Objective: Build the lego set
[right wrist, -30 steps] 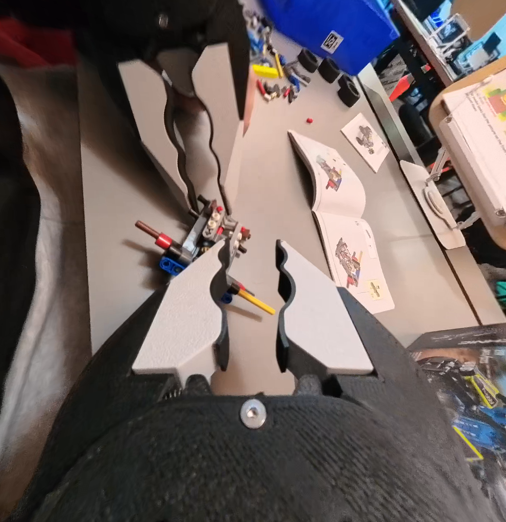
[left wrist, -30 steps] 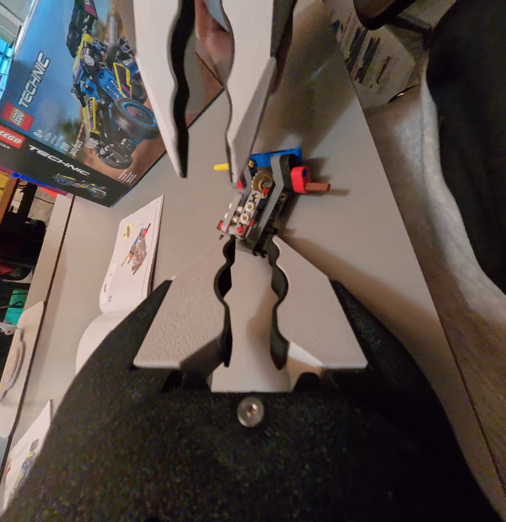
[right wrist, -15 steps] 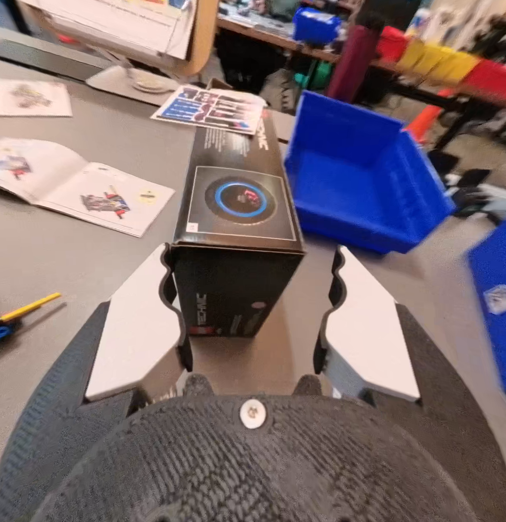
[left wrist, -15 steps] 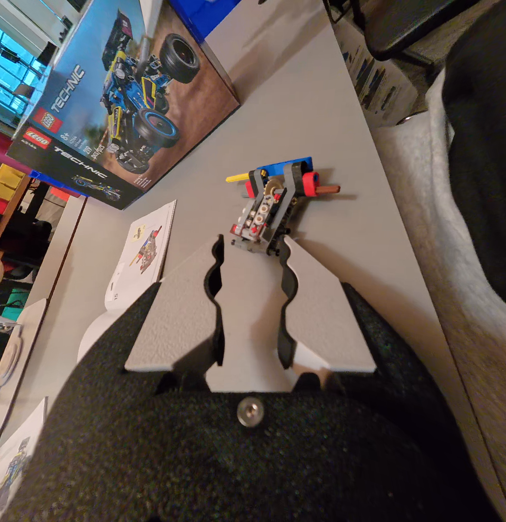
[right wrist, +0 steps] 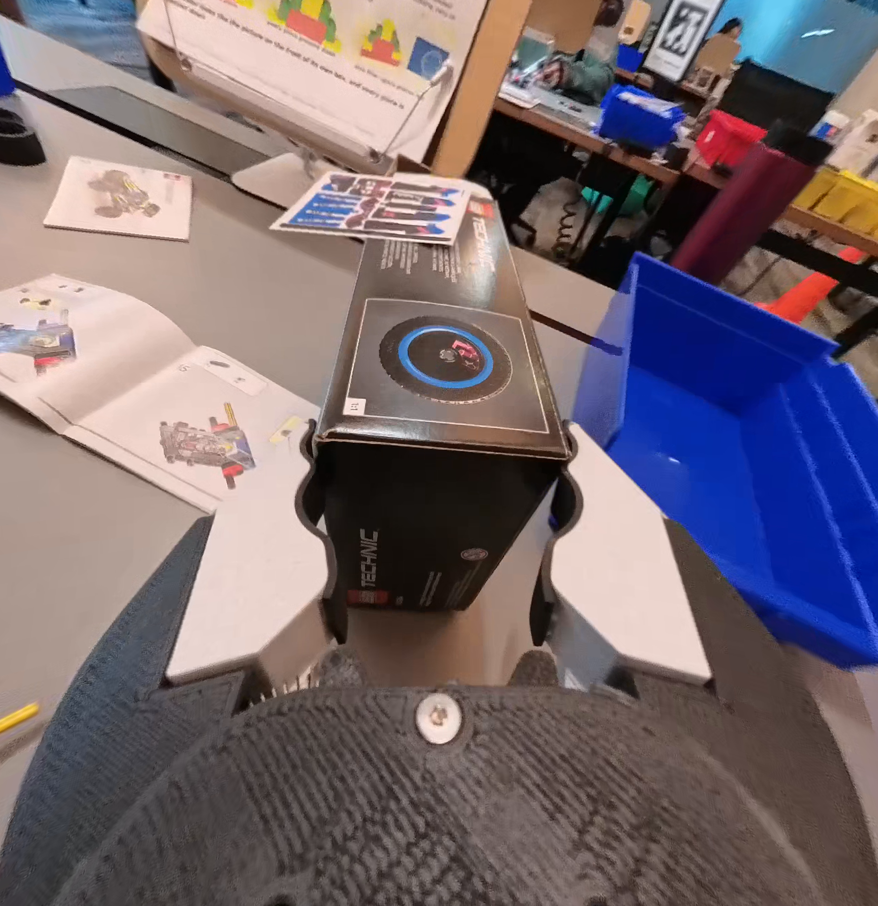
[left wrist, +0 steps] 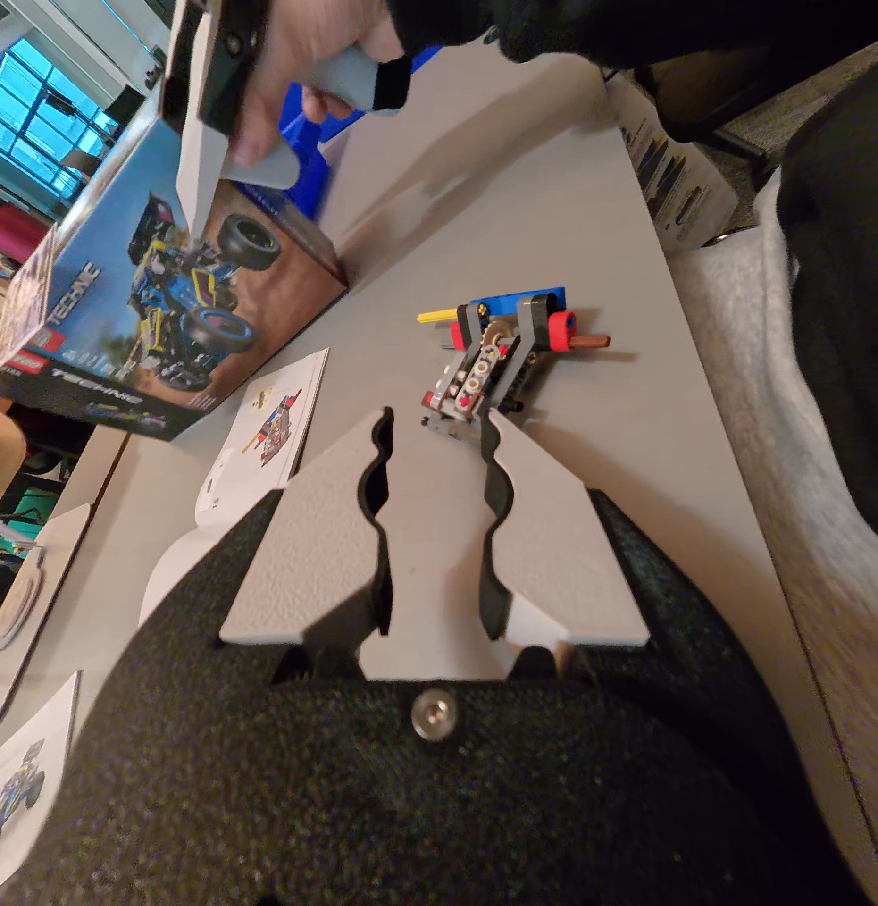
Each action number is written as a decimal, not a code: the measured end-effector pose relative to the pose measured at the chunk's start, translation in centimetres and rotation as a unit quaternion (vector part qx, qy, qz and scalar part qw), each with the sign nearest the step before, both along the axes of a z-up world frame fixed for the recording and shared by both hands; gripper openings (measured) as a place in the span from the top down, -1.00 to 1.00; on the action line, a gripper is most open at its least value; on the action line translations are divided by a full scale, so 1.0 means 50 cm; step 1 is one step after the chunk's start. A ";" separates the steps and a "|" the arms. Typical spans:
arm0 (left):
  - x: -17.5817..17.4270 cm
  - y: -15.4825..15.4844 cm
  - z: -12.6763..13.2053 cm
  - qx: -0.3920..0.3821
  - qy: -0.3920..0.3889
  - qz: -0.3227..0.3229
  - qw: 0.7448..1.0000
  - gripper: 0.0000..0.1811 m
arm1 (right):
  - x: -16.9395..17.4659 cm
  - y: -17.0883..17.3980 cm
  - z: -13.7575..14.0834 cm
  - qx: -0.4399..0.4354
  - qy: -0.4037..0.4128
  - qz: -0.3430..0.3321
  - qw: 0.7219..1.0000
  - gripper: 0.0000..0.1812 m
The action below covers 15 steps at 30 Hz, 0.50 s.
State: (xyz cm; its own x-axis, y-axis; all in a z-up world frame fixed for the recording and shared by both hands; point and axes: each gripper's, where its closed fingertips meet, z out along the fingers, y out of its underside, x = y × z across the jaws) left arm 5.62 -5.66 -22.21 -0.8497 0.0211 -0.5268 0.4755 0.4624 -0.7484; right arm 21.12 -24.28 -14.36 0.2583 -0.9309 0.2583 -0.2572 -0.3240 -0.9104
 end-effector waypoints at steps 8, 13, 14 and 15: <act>0.014 0.010 0.009 -0.015 0.010 0.009 1.000 0.64 | 0.120 0.034 -0.029 0.011 0.109 0.132 0.985 0.00; 0.020 0.017 0.024 -0.038 0.025 0.013 0.999 0.64 | 0.197 0.025 -0.036 -0.062 0.154 0.211 0.963 0.02; 0.023 0.019 0.025 -0.041 0.027 0.015 0.999 0.64 | 0.215 0.024 -0.038 -0.078 0.152 0.228 0.958 0.02; 0.025 0.020 0.026 -0.041 0.027 0.016 0.999 0.64 | 0.231 0.027 -0.039 -0.091 0.152 0.251 0.952 0.02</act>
